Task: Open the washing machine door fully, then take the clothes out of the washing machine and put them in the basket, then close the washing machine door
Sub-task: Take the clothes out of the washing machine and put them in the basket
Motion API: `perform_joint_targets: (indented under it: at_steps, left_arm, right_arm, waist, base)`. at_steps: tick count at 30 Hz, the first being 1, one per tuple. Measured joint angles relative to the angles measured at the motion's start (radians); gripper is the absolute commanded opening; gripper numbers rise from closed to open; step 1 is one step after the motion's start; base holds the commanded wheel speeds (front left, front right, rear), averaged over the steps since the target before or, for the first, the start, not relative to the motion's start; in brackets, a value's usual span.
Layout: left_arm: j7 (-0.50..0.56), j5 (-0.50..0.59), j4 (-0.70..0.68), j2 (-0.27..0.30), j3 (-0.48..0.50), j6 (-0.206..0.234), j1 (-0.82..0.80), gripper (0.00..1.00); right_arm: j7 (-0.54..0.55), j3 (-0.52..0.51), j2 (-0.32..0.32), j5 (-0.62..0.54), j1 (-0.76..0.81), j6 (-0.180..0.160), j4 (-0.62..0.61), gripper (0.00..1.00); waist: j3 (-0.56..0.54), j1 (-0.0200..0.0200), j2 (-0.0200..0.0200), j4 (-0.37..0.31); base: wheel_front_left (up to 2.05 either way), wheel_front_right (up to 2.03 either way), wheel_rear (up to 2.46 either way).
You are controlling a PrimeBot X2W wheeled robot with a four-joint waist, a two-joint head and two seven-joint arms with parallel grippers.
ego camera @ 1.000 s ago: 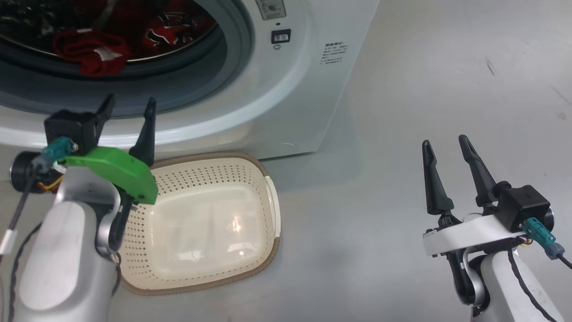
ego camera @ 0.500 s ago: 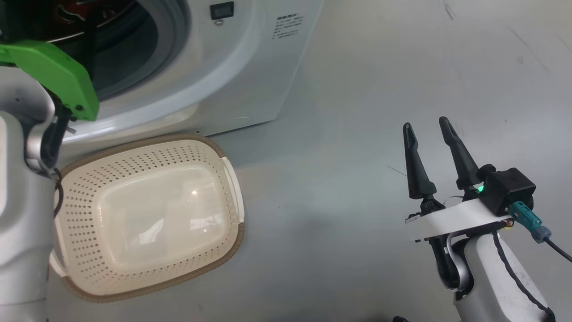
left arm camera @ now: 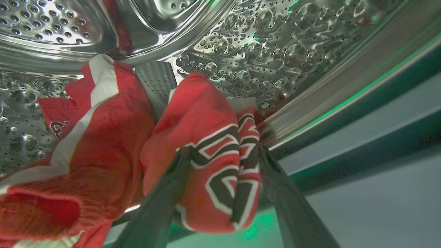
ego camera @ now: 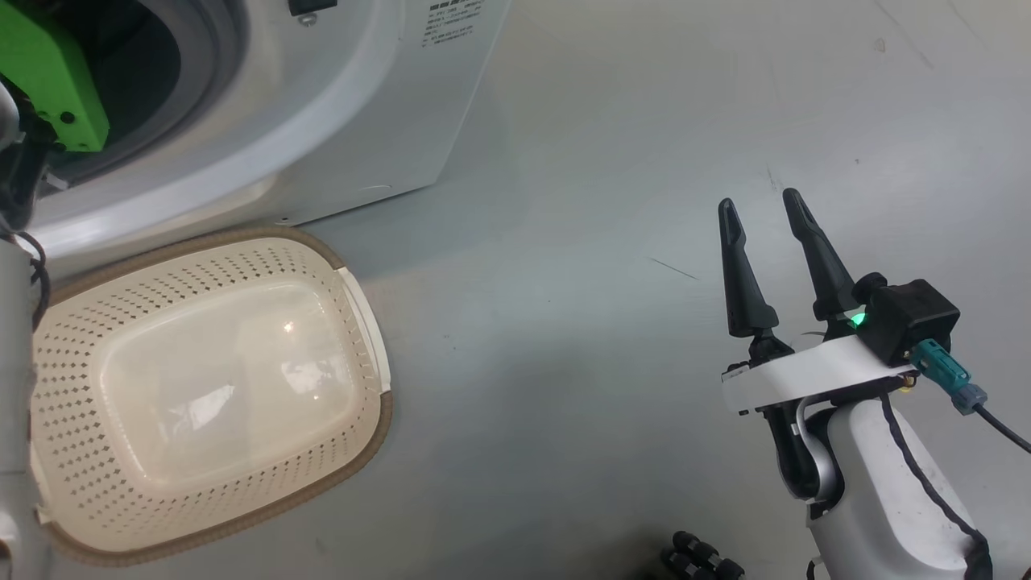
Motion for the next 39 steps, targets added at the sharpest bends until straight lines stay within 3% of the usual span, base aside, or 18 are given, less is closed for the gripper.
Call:
perform_joint_targets:
  at_steps: [1,2,12,16,27,39]
  left_arm:
    - [-0.001,0.000,0.010,-0.001,0.003,0.000,-0.009,0.40]
    - [-0.001,-0.001,0.018,-0.001,0.006,0.000,-0.017,0.00]
    - [-0.015,-0.010,0.075,-0.002,0.009,0.000,-0.054,0.00]
    - [-0.065,-0.010,0.086,-0.004,0.008,-0.001,-0.061,0.00]
    - [-0.247,-0.034,0.085,-0.056,0.023,-0.008,-0.048,0.00]
    - [-0.479,-0.034,0.059,-0.100,0.029,-0.009,0.107,0.00]
  right_arm:
    - [0.000,-0.002,0.001,0.000,-0.003,0.000,0.003,1.00]
    - [0.000,-0.002,0.002,0.000,-0.006,0.000,0.007,1.00]
    - [0.000,-0.037,0.006,0.000,-0.022,0.007,0.011,1.00]
    - [0.000,-0.053,0.007,0.000,-0.041,0.007,0.003,1.00]
    - [0.000,-0.086,0.003,-0.021,-0.041,0.008,0.001,1.00]
    - [0.000,-0.117,-0.018,-0.046,-0.026,0.008,0.020,1.00]
  waist:
    - [0.004,0.0000,0.0000,-0.003]
    - [0.007,0.0000,0.0000,-0.006]
    - [0.021,0.0000,0.0000,-0.004]
    - [0.026,0.0000,0.0000,0.012]
    - [0.014,0.0000,0.0000,0.068]
    - [-0.061,0.0000,0.0000,0.125]
  base:
    - [0.00,0.00,0.00]
    - [0.00,0.00,0.00]
    - [0.00,0.00,0.00]
    - [0.00,0.00,0.00]
    - [0.00,0.00,0.00]
    - [0.00,0.00,0.00]
